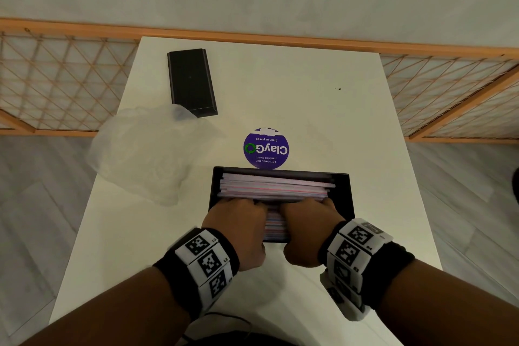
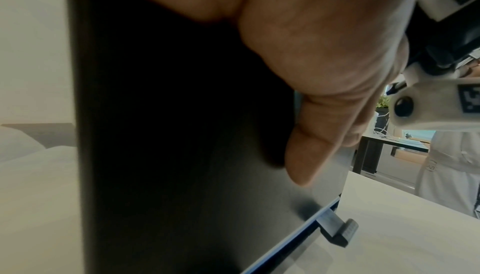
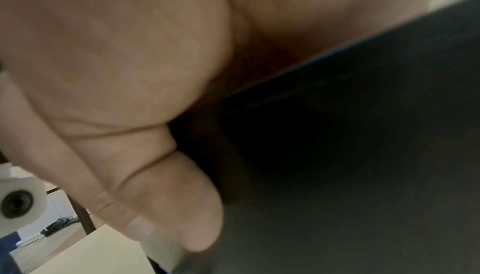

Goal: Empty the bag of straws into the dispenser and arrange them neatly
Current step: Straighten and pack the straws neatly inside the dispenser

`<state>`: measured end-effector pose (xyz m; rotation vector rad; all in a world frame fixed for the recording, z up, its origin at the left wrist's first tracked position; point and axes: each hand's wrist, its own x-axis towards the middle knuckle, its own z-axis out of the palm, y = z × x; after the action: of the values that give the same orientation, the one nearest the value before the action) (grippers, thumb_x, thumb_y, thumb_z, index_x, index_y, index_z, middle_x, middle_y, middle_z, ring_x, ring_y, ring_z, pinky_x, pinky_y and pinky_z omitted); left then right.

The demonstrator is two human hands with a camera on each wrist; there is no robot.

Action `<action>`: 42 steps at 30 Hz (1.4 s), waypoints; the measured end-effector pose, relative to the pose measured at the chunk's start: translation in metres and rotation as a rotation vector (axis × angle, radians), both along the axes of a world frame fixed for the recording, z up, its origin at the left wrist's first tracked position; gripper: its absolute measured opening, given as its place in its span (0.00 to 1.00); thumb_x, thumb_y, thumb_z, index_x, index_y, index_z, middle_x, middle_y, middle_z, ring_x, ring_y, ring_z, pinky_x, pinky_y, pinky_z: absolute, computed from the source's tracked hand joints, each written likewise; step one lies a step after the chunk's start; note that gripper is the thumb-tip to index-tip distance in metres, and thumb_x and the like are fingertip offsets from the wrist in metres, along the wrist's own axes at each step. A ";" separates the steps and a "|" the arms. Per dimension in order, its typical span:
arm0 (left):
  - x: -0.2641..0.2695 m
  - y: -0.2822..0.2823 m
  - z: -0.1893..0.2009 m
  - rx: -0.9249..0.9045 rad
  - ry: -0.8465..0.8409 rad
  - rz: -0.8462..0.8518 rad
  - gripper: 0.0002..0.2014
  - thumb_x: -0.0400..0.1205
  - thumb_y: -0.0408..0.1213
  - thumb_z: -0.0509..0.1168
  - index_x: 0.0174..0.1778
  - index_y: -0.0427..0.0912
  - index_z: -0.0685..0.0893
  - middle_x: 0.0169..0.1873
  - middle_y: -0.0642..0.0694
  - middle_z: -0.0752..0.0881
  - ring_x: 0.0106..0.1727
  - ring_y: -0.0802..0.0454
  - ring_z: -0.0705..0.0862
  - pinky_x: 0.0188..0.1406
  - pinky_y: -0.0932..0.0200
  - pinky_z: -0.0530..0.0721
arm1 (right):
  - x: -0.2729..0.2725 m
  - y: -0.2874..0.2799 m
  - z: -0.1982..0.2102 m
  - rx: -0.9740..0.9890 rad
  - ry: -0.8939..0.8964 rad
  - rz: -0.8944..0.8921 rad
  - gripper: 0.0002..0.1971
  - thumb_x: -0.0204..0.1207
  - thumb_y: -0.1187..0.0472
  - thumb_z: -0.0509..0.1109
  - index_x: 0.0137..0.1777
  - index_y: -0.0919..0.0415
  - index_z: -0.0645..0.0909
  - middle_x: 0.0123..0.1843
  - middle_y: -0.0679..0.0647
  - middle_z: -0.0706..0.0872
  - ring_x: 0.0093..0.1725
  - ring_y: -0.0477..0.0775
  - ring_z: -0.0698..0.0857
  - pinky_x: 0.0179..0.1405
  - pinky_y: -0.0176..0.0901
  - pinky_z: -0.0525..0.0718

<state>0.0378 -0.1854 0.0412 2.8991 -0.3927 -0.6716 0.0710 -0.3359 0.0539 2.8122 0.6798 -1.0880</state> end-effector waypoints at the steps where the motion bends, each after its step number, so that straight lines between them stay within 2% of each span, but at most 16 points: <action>1: -0.001 0.000 0.000 0.000 -0.006 0.002 0.22 0.76 0.48 0.68 0.67 0.50 0.80 0.62 0.51 0.84 0.63 0.47 0.84 0.67 0.55 0.82 | -0.001 0.000 0.000 -0.002 -0.009 0.004 0.18 0.66 0.52 0.70 0.57 0.49 0.80 0.51 0.46 0.87 0.56 0.55 0.86 0.72 0.57 0.72; 8: 0.000 0.000 -0.002 0.010 0.027 -0.013 0.22 0.75 0.49 0.69 0.64 0.50 0.82 0.64 0.50 0.77 0.67 0.48 0.78 0.69 0.50 0.79 | -0.003 -0.001 -0.001 0.002 -0.020 -0.001 0.18 0.65 0.51 0.70 0.56 0.49 0.80 0.54 0.46 0.85 0.58 0.56 0.84 0.72 0.58 0.72; 12: 0.002 0.001 0.000 0.003 0.053 -0.015 0.20 0.75 0.48 0.68 0.63 0.51 0.81 0.61 0.51 0.82 0.63 0.48 0.83 0.65 0.52 0.82 | 0.000 -0.001 -0.001 -0.005 -0.015 -0.005 0.20 0.64 0.51 0.70 0.58 0.49 0.81 0.61 0.49 0.79 0.64 0.58 0.78 0.71 0.58 0.70; 14: 0.002 0.000 0.000 0.002 0.048 -0.009 0.20 0.75 0.48 0.67 0.62 0.51 0.80 0.60 0.52 0.83 0.61 0.48 0.84 0.62 0.54 0.82 | 0.001 0.000 0.000 -0.005 -0.006 -0.014 0.18 0.65 0.51 0.70 0.56 0.50 0.81 0.58 0.49 0.81 0.63 0.57 0.80 0.69 0.57 0.71; 18: 0.001 0.000 0.000 0.015 0.051 0.002 0.21 0.75 0.49 0.67 0.64 0.51 0.80 0.63 0.51 0.82 0.63 0.47 0.83 0.64 0.53 0.82 | 0.000 0.000 0.000 -0.004 -0.014 -0.005 0.16 0.65 0.51 0.69 0.54 0.50 0.80 0.51 0.46 0.86 0.57 0.56 0.85 0.70 0.53 0.74; 22: 0.000 0.000 0.000 0.024 0.064 -0.004 0.20 0.75 0.49 0.67 0.63 0.50 0.82 0.64 0.50 0.76 0.65 0.47 0.80 0.67 0.50 0.81 | 0.000 -0.001 -0.004 -0.015 -0.006 -0.010 0.21 0.65 0.49 0.69 0.59 0.48 0.81 0.61 0.49 0.81 0.63 0.57 0.80 0.72 0.58 0.72; 26: 0.000 0.000 0.002 0.015 0.034 0.002 0.22 0.76 0.46 0.68 0.66 0.48 0.79 0.62 0.49 0.84 0.61 0.46 0.85 0.63 0.52 0.85 | 0.001 -0.002 -0.002 0.011 -0.011 -0.013 0.20 0.64 0.52 0.70 0.58 0.48 0.79 0.55 0.47 0.84 0.59 0.56 0.84 0.70 0.58 0.75; 29: -0.003 -0.003 0.003 0.024 -0.039 -0.049 0.28 0.76 0.46 0.68 0.74 0.49 0.72 0.65 0.50 0.83 0.65 0.45 0.83 0.69 0.49 0.80 | -0.002 -0.001 -0.001 0.031 -0.027 0.010 0.27 0.63 0.54 0.69 0.65 0.50 0.74 0.58 0.47 0.85 0.61 0.57 0.84 0.73 0.61 0.72; 31: -0.006 -0.005 0.002 0.004 -0.046 -0.063 0.28 0.76 0.47 0.68 0.73 0.52 0.72 0.66 0.52 0.82 0.67 0.47 0.81 0.72 0.49 0.77 | -0.006 0.002 -0.001 0.044 -0.035 0.043 0.24 0.65 0.54 0.70 0.64 0.49 0.77 0.61 0.47 0.83 0.62 0.57 0.82 0.72 0.59 0.72; 34: -0.009 -0.003 -0.003 0.018 -0.012 -0.037 0.24 0.78 0.46 0.68 0.71 0.51 0.75 0.66 0.50 0.79 0.67 0.47 0.80 0.69 0.50 0.79 | -0.009 0.003 -0.001 0.056 -0.049 0.049 0.22 0.66 0.52 0.70 0.62 0.47 0.79 0.62 0.48 0.80 0.62 0.57 0.81 0.68 0.55 0.76; 37: -0.010 0.003 -0.006 0.057 -0.048 -0.045 0.20 0.79 0.49 0.65 0.66 0.49 0.78 0.67 0.48 0.74 0.67 0.46 0.78 0.66 0.51 0.77 | -0.008 -0.010 -0.002 0.024 -0.091 0.001 0.19 0.64 0.47 0.67 0.56 0.48 0.81 0.52 0.47 0.88 0.55 0.55 0.87 0.62 0.48 0.83; 39: -0.010 0.005 -0.006 0.072 -0.059 -0.052 0.19 0.79 0.51 0.64 0.65 0.50 0.79 0.65 0.48 0.75 0.67 0.46 0.77 0.66 0.51 0.77 | -0.008 -0.014 -0.002 -0.002 -0.094 -0.030 0.20 0.63 0.45 0.65 0.55 0.48 0.81 0.50 0.46 0.88 0.53 0.55 0.87 0.61 0.48 0.82; 42: -0.011 0.004 -0.005 0.064 -0.052 -0.050 0.20 0.80 0.51 0.64 0.66 0.50 0.78 0.64 0.48 0.78 0.65 0.46 0.80 0.65 0.52 0.79 | -0.011 -0.007 -0.002 0.004 -0.090 -0.006 0.20 0.64 0.48 0.67 0.57 0.49 0.83 0.57 0.48 0.83 0.58 0.57 0.84 0.63 0.50 0.81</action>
<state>0.0272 -0.1819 0.0361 2.9817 -0.4594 -0.6288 0.0604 -0.3430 0.0517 2.8484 0.6663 -0.9544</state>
